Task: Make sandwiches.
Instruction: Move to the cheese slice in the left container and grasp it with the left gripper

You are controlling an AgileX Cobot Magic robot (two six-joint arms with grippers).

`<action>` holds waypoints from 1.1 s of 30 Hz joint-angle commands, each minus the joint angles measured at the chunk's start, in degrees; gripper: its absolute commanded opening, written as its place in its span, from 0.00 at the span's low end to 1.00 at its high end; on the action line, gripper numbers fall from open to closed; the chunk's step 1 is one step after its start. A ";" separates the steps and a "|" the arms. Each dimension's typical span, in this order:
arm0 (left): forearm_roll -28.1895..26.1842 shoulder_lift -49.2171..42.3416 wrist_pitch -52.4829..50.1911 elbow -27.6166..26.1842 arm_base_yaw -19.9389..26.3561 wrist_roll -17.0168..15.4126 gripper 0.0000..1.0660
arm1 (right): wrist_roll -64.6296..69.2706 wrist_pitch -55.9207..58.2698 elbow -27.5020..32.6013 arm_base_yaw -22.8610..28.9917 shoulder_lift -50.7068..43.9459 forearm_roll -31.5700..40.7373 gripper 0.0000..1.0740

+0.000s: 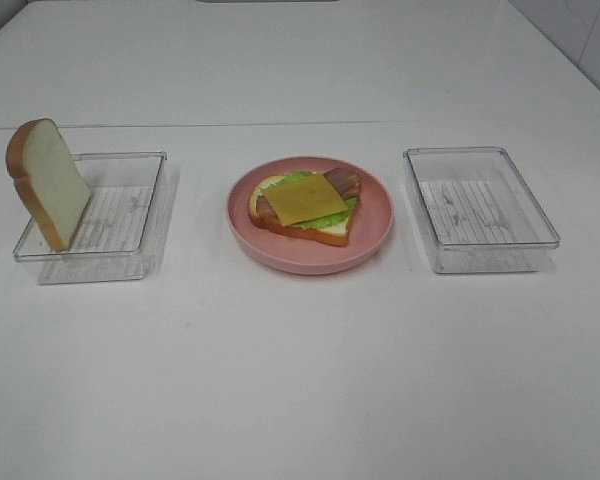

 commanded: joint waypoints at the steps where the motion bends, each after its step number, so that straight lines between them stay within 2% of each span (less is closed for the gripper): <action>1: -0.57 -0.06 -0.34 0.06 0.11 -0.06 0.84 | -0.46 0.40 -0.17 -0.52 -2.64 0.29 0.92; 8: -1.55 1.49 -0.63 -0.17 0.11 -0.06 0.84 | -0.46 0.17 -0.23 -0.40 -2.46 0.34 0.92; 14: -1.72 6.76 -4.87 -3.95 0.11 -0.06 0.84 | -0.46 0.17 -0.23 -0.40 -2.46 0.46 0.92; 19: -1.72 13.98 -10.37 -5.84 0.11 -0.57 0.84 | -0.46 0.17 -0.23 -0.40 -2.46 0.46 0.92; 20: -1.72 17.36 -13.29 -6.36 0.11 -2.18 0.84 | -0.46 0.17 -0.23 -0.40 -2.46 0.46 0.92; 22: -1.78 19.42 -14.50 -6.70 0.11 -3.21 0.84 | -0.46 0.17 -0.23 -0.40 -2.46 0.46 0.92; 23: -2.01 23.84 -16.21 -7.45 0.11 -4.41 0.84 | -0.46 0.17 -0.23 -0.40 -2.46 0.46 0.92; 28: -2.06 32.49 -18.51 -9.34 0.11 -4.53 0.84 | -0.46 0.17 -0.23 -0.40 -2.46 0.46 0.92; 29: -2.12 37.30 -19.60 -10.43 0.11 -4.53 0.84 | -0.46 0.17 -0.23 -0.40 -2.46 0.46 0.92; 30: -2.12 37.30 -19.60 -10.43 0.11 -4.53 0.84 | -0.46 0.17 -0.23 -0.40 -2.46 0.46 0.92; 32: -2.12 44.06 -20.68 -12.72 0.11 -4.53 0.84 | -0.46 0.17 -0.23 -0.46 -2.46 0.52 0.92; 33: -2.12 44.06 -20.68 -12.72 0.11 -4.53 0.84 | -0.46 0.17 -0.23 -0.46 -2.46 0.52 0.92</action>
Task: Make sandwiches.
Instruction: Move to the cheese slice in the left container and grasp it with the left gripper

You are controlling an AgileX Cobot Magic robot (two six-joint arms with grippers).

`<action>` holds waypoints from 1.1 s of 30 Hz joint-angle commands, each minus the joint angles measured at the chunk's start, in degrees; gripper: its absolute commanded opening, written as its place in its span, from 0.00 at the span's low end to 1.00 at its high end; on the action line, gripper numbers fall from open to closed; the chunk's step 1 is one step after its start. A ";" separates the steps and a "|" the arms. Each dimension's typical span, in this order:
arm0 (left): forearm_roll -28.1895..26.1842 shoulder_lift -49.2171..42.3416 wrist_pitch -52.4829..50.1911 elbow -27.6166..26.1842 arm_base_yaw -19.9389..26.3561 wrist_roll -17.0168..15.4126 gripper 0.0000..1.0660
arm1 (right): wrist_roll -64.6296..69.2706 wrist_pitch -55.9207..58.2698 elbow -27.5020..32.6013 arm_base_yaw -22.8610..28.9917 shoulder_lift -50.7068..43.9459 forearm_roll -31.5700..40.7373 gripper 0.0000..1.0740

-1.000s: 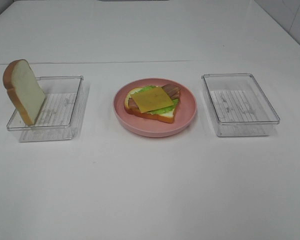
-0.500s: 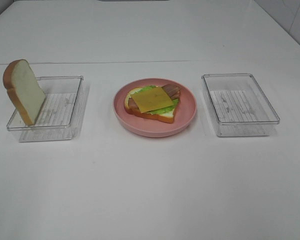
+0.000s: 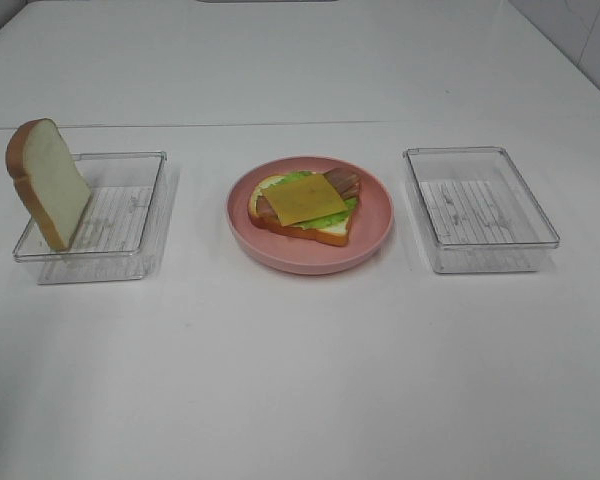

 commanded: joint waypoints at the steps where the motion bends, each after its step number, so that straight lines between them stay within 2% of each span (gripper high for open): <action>1: -0.63 10.20 -2.18 -4.01 0.11 -0.46 0.84 | -0.46 0.11 -0.23 -0.40 -2.06 0.34 0.92; 5: -0.52 15.99 -2.18 -7.22 0.11 -0.46 0.84 | -0.46 0.11 -0.23 -0.40 -2.06 0.34 0.92; 10: 0.00 27.22 -2.12 -14.55 0.11 -0.46 0.84 | -0.46 0.11 -0.23 -0.40 -2.06 0.34 0.92; 17: 0.00 36.21 -2.01 -21.08 0.11 -0.52 0.84 | -0.46 0.11 -0.23 -0.40 -2.06 0.34 0.92; 21: 0.69 42.91 -1.72 -27.04 0.11 -0.74 0.84 | -0.46 0.11 -0.23 -0.40 -2.06 0.34 0.92; 26: 1.20 47.78 -1.49 -30.83 0.11 -0.74 0.84 | -0.46 0.11 -0.23 -0.40 -2.06 0.34 0.92; 28: 1.43 52.31 -1.89 -33.92 0.11 -0.74 0.84 | -0.46 0.11 -0.23 -0.40 -2.06 0.34 0.92; 31: 1.32 53.57 -2.12 -34.61 0.11 -0.74 0.84 | -0.46 0.11 -0.23 -0.40 -2.06 0.34 0.92; 33: 0.23 57.52 -2.86 -36.27 0.11 -0.74 0.84 | -0.46 0.11 -0.23 -0.40 -2.06 0.34 0.92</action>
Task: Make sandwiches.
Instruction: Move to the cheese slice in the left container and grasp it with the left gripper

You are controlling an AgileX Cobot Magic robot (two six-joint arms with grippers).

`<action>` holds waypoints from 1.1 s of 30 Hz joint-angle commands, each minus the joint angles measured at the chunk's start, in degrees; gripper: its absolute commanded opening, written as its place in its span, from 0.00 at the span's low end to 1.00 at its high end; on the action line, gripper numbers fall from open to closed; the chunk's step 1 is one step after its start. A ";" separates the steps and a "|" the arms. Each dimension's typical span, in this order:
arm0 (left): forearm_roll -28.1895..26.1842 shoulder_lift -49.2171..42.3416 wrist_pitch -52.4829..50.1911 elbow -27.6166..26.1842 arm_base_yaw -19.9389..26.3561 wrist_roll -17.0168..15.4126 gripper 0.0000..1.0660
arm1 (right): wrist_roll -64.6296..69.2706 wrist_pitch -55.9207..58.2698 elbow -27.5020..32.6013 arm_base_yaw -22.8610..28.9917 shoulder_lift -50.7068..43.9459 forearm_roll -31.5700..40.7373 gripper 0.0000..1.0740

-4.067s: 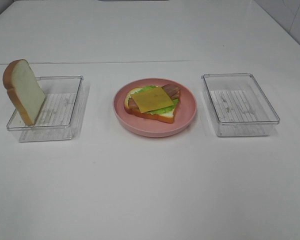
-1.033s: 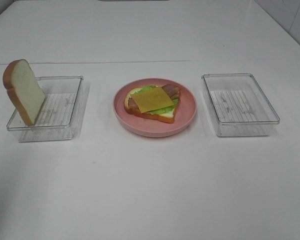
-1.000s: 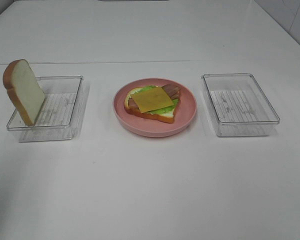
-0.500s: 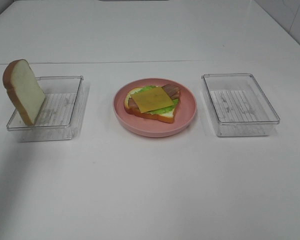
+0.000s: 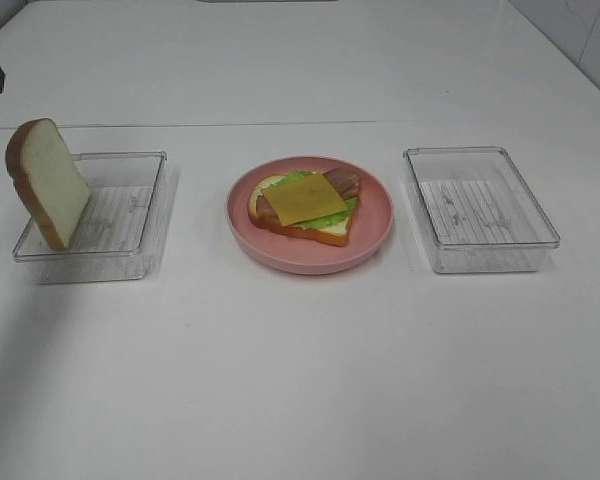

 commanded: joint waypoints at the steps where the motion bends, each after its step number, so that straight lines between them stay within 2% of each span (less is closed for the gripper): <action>1: -1.03 3.15 -1.20 -1.55 0.11 -0.52 0.84 | -0.46 0.11 -0.23 -0.40 -2.06 0.29 0.92; 3: -3.09 7.73 -2.58 -2.86 0.11 -0.46 0.84 | -0.46 0.11 -0.23 -0.40 -2.06 0.29 0.92; 8: -4.98 12.20 -4.93 -3.21 0.11 -0.23 0.84 | -0.46 0.11 -0.23 -0.40 -2.06 0.29 0.92; 19: -5.79 20.40 -8.48 -3.21 0.11 0.00 0.84 | -0.46 0.11 -0.23 -0.40 -2.06 0.29 0.92; 22: -6.07 20.97 -8.82 -3.21 0.11 -0.06 0.76 | -0.46 0.11 -0.23 -0.40 -2.06 0.29 0.92; 23: -6.07 20.97 -8.82 -3.21 0.11 -0.06 0.76 | -0.46 0.11 -0.23 -0.40 -2.06 0.29 0.92; 24: -6.07 20.97 -9.40 -3.21 0.11 -0.34 0.62 | -0.46 0.11 -0.23 -0.40 -2.06 0.29 0.92; 25: -6.30 20.97 -10.03 -3.21 0.11 -0.34 0.43 | -0.46 0.11 -0.23 -0.40 -2.06 0.29 0.92; 26: -6.30 20.97 -10.03 -3.21 0.11 -0.34 0.43 | -0.46 0.11 -0.23 -0.40 -2.06 0.29 0.92; 27: -6.65 20.97 -10.31 -3.21 0.11 -0.34 0.31 | -0.46 0.11 -0.23 -0.40 -2.06 0.29 0.92; 28: -7.51 20.91 -10.60 -3.21 0.06 -0.34 0.08 | -0.46 0.11 -0.23 -0.40 -2.06 0.29 0.92; 29: -7.51 20.91 -10.60 -3.21 0.06 -0.34 0.08 | -0.46 0.11 -0.23 -0.40 -2.06 0.29 0.92; 30: -7.91 20.91 -10.54 -3.21 0.00 -0.29 0.00 | -0.46 0.11 -0.23 -0.40 -2.06 0.29 0.92; 33: -8.94 20.86 -10.37 -3.21 -0.06 -0.17 0.00 | -0.46 0.11 -0.23 -0.40 -2.06 0.29 0.92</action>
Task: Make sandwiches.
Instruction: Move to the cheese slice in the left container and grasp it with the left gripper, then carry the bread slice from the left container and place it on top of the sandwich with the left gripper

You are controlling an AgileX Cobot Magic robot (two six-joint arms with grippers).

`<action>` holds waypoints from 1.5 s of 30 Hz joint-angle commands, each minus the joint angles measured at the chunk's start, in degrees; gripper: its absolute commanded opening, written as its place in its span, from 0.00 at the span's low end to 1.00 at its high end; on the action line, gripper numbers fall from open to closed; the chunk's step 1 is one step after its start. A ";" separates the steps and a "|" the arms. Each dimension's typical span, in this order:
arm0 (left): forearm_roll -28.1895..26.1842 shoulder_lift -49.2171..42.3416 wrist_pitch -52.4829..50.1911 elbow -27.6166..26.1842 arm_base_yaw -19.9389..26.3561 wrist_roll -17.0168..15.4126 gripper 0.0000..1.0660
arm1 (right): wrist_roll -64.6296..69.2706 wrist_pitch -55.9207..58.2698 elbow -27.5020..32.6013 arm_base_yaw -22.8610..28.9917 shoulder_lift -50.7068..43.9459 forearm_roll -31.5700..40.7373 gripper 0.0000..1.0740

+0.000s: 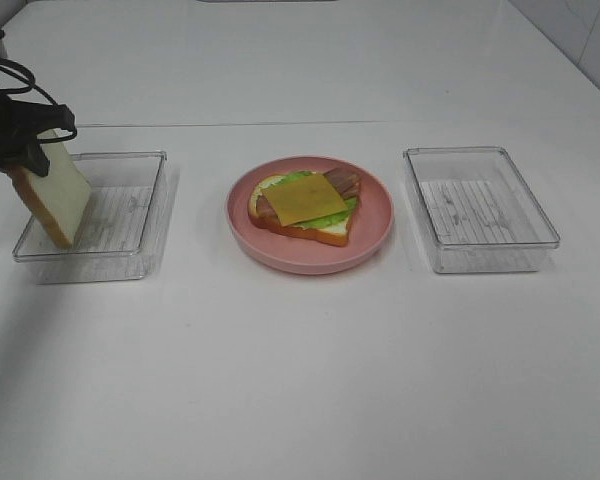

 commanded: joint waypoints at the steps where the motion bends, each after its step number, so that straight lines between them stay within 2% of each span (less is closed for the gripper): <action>1: -2.46 -0.11 -0.23 -0.34 -0.06 -0.17 0.00 | -0.46 0.11 -0.23 -0.40 -2.06 0.29 0.92; 9: -4.47 -2.58 0.52 -0.46 -0.06 -0.17 0.00 | -0.46 0.11 -0.23 -0.40 -2.06 0.29 0.92; 15: -5.73 -7.45 1.09 -3.72 -0.86 -0.11 0.00 | -0.46 0.11 -0.23 -0.40 -2.06 0.29 0.92; 18: -5.96 -9.57 0.97 -6.13 -2.41 -0.06 0.00 | -0.46 0.11 -0.23 -0.40 -2.06 0.29 0.92; 22: -6.07 -10.94 0.92 -9.34 -7.22 1.09 0.00 | -0.46 0.11 -0.23 -0.40 -2.06 0.29 0.92; 29: -9.74 -9.97 -2.01 -9.68 -13.64 3.15 0.00 | -0.46 0.11 -0.23 -0.40 -2.06 0.29 0.92; 33: -14.44 -7.73 -4.70 -9.68 -18.05 6.53 0.00 | -0.46 0.11 -0.23 -0.40 -2.06 0.29 0.92; 34: -14.44 -7.73 -4.70 -9.68 -18.05 6.53 0.00 | -0.46 0.11 -0.23 -0.40 -2.06 0.29 0.92; 36: -18.91 -5.79 -6.76 -9.68 -19.77 8.02 0.00 | -0.46 0.11 -0.23 -0.40 -2.06 0.29 0.92; 37: -18.91 -5.79 -6.76 -9.68 -19.77 8.02 0.00 | -0.46 0.11 -0.23 -0.40 -2.06 0.29 0.92; 38: -22.17 -4.35 -7.33 -9.68 -20.63 8.14 0.00 | -0.46 0.11 -0.23 -0.40 -2.06 0.29 0.92; 39: -22.17 -4.35 -7.33 -9.68 -20.63 8.14 0.00 | -0.46 0.11 -0.23 -0.40 -2.06 0.29 0.92; 41: -26.99 -1.89 -8.14 -9.68 -21.54 9.34 0.00 | -0.46 0.11 -0.23 -0.40 -2.06 0.29 0.92; 42: -26.99 -1.89 -8.14 -9.68 -21.54 9.34 0.00 | -0.46 0.11 -0.23 -0.40 -2.06 0.29 0.92; 44: -33.86 1.26 -8.42 -9.68 -22.75 12.49 0.00 | -0.46 0.11 -0.23 -0.40 -2.06 0.29 0.92; 45: -33.86 1.26 -8.42 -9.68 -22.75 12.49 0.00 | -0.46 0.11 -0.23 -0.40 -2.06 0.29 0.92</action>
